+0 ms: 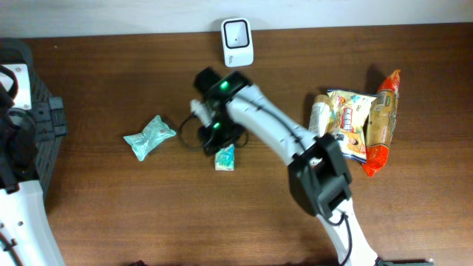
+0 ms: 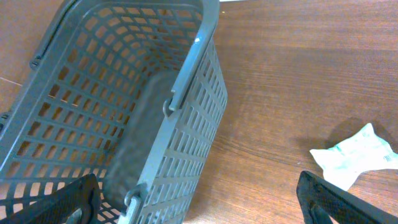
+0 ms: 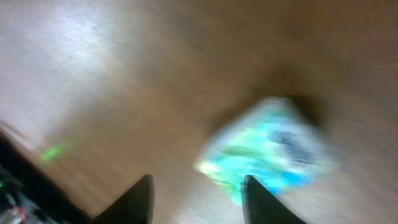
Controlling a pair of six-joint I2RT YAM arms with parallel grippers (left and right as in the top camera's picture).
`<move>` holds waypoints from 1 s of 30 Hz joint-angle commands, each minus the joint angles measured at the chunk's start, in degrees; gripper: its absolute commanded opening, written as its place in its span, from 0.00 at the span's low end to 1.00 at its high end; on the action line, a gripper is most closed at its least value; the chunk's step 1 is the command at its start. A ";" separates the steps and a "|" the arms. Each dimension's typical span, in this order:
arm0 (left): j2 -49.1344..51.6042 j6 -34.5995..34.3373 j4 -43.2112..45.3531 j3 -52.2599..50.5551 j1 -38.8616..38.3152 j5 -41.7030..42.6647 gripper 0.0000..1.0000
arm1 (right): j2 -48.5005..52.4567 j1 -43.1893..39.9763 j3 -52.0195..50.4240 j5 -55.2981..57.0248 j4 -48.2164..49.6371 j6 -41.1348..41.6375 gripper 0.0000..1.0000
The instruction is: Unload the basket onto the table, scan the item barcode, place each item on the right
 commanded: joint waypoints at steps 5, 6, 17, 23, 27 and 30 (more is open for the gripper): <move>-0.13 0.66 0.11 0.26 0.17 0.46 0.99 | 0.44 3.63 -7.19 8.66 1.64 9.81 0.11; -0.13 0.66 0.13 0.26 0.17 0.46 0.99 | 0.50 2.38 -7.30 12.22 1.70 9.81 0.11; -0.13 0.66 0.11 0.26 0.17 0.44 0.99 | 0.52 -11.04 -4.57 16.28 7.58 -1.70 0.13; -0.13 0.66 0.11 0.26 0.17 0.46 0.99 | -0.17 -11.82 3.82 17.88 10.49 -4.42 0.16; -0.13 0.66 0.11 0.26 0.17 0.46 0.99 | 4.20 -13.44 3.50 22.03 15.15 3.30 0.15; -0.13 0.66 0.11 0.26 0.17 0.46 0.99 | 7.63 -13.16 3.50 12.24 17.14 3.19 0.14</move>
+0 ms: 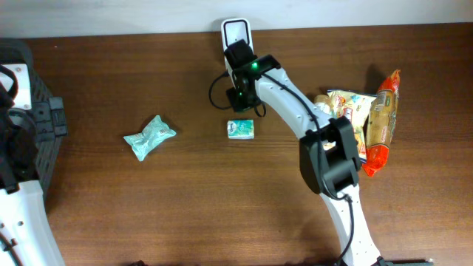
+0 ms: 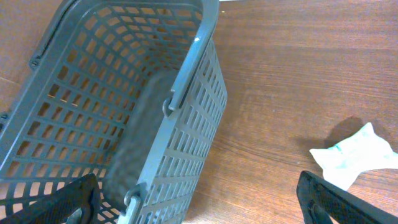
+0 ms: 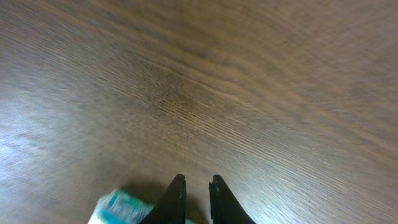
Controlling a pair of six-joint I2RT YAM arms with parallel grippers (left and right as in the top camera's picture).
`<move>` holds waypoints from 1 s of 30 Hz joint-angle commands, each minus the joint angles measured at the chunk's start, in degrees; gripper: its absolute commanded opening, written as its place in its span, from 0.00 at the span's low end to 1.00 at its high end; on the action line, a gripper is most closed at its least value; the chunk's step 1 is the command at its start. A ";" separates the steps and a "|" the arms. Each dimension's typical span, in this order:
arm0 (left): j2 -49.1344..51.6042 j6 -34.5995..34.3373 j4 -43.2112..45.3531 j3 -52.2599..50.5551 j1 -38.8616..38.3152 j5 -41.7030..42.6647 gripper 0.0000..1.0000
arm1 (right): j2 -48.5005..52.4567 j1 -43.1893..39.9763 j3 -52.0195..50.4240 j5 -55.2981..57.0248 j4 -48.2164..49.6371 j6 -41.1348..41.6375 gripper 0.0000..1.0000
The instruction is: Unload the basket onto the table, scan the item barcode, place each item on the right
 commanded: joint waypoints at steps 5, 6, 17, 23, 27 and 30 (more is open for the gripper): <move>-0.13 0.66 0.13 0.26 0.17 0.42 0.99 | 2.43 3.76 0.55 -12.41 -9.70 -2.80 0.10; -0.13 0.66 0.15 0.26 0.17 0.42 0.99 | 2.38 3.87 0.55 -12.44 -11.80 -2.82 0.10; -0.13 0.66 0.13 0.26 0.17 0.44 0.99 | -3.93 -6.75 12.28 -15.19 -28.94 6.14 0.32; -0.13 0.66 0.15 0.26 0.17 0.42 0.99 | -3.93 -7.30 -8.81 -16.50 -20.24 7.02 0.31; -0.13 0.66 0.13 0.26 0.17 0.44 0.99 | -3.93 -3.21 -11.19 -16.55 -13.35 6.93 0.27; -0.13 0.66 0.15 0.26 0.17 0.44 0.99 | -3.93 -0.96 -11.19 -21.18 -9.77 3.67 0.27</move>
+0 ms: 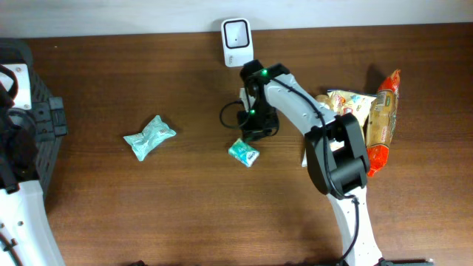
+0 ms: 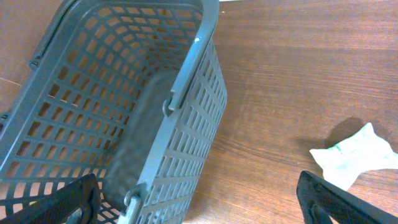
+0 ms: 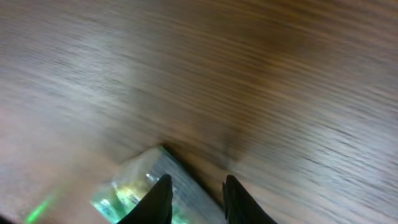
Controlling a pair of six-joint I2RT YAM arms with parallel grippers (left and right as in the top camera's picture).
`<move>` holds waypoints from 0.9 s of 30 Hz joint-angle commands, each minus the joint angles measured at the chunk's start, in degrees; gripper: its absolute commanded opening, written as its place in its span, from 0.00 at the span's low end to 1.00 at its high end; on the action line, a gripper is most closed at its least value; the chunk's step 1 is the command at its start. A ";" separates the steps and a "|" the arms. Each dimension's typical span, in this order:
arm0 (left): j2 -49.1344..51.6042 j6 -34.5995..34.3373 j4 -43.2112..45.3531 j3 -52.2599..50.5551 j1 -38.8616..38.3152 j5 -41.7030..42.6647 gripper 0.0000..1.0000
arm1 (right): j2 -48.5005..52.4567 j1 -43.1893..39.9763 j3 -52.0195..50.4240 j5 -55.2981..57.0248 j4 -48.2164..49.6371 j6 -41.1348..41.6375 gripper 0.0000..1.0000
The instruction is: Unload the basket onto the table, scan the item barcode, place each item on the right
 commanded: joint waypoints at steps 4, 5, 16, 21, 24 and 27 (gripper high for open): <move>-0.13 0.66 0.13 0.26 0.17 0.44 0.99 | -0.68 -0.22 2.05 -3.93 -0.09 -8.11 0.27; -0.13 0.66 0.13 0.26 0.17 0.44 0.99 | -0.68 -1.40 5.22 -3.93 -3.02 -11.78 0.28; -0.13 0.66 0.15 0.26 0.17 0.44 0.99 | -0.33 -2.64 1.60 -0.85 -12.90 -22.95 0.34; -0.13 0.66 0.13 0.26 0.17 0.44 0.99 | -0.33 1.05 1.60 -0.92 -18.53 -22.77 0.34; -0.13 0.66 0.13 0.26 0.17 0.44 0.99 | -0.33 2.62 1.60 -3.06 -19.12 -22.77 0.34; -0.13 0.66 0.13 0.26 0.17 0.44 0.99 | -0.35 4.74 1.60 -3.80 -18.73 -25.22 0.26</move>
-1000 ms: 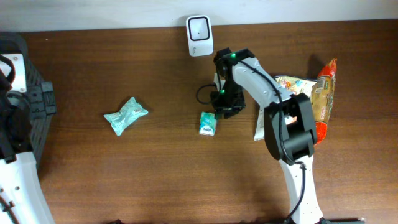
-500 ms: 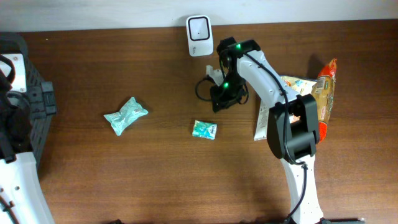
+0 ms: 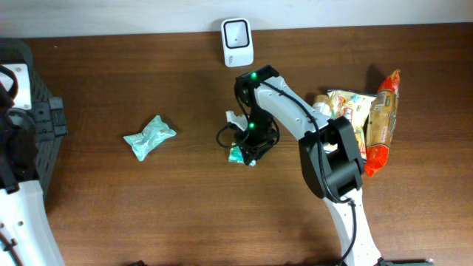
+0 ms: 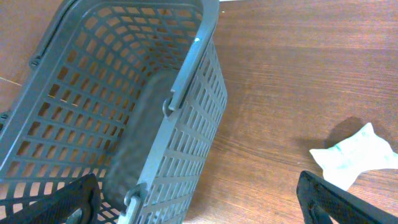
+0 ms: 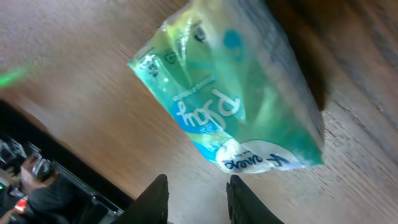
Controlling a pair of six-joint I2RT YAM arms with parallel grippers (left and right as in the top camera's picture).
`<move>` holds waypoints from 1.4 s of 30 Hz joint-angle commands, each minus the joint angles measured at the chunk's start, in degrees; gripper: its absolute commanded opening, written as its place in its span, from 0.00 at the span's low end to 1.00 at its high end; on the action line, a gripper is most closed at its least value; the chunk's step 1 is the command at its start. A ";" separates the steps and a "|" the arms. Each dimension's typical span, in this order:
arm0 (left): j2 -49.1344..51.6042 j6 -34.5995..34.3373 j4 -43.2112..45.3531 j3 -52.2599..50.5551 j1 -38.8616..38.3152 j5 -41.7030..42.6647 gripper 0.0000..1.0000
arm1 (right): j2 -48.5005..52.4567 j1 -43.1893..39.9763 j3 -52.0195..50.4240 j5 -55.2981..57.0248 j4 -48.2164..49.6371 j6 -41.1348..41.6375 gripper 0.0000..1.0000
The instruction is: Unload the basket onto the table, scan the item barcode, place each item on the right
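Observation:
A small green and blue pack [image 5: 230, 106] lies on the brown table [image 3: 185, 199], partly under my right arm in the overhead view [image 3: 239, 155]. My right gripper [image 5: 198, 200] is open and hangs low over the pack's near end, with nothing between its fingers. The white barcode scanner [image 3: 237, 33] stands at the table's far edge, well beyond the pack. My left gripper [image 4: 199, 202] is open wide at the far left, above the rim of a grey basket [image 4: 112, 106].
A second pale green pack [image 3: 149, 137] lies left of centre, also seen in the left wrist view [image 4: 357, 155]. A pile of snack bags [image 3: 362, 122] sits at the right. The grey basket [image 3: 29, 111] stands at the left edge.
My right gripper has moved from just beyond the green pack to right over it, its jaws a little wider. The pack lies in about the same spot. The left arm has not moved.
First my open right gripper was over the pack at mid-table. Then it was near the scanner with jaws almost shut, the pack lying below it on the table. Later the pack lay farther toward the front, gripper beside it. Now the gripper is over it.

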 commanded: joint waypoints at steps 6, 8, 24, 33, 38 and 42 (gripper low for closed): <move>-0.13 0.66 0.11 0.26 0.17 0.44 0.99 | 0.28 11.10 -0.31 11.58 10.49 -9.22 0.30; -0.13 0.66 0.11 0.26 0.17 0.44 0.99 | 0.42 10.25 -0.31 13.92 13.68 -9.22 0.30; -0.13 0.66 0.11 0.26 0.17 0.44 0.99 | 0.39 -4.39 19.10 0.76 8.55 4.72 0.40; -0.13 0.66 0.11 0.26 0.17 0.44 0.99 | 1.16 -9.90 0.33 -8.90 11.80 3.93 0.44; -0.13 0.66 0.11 0.26 0.17 0.44 0.99 | 1.18 -9.55 0.35 -8.63 17.25 8.81 0.44; -0.13 0.66 0.11 0.26 0.17 0.44 0.99 | -5.60 -10.73 6.40 -8.11 12.00 8.76 0.51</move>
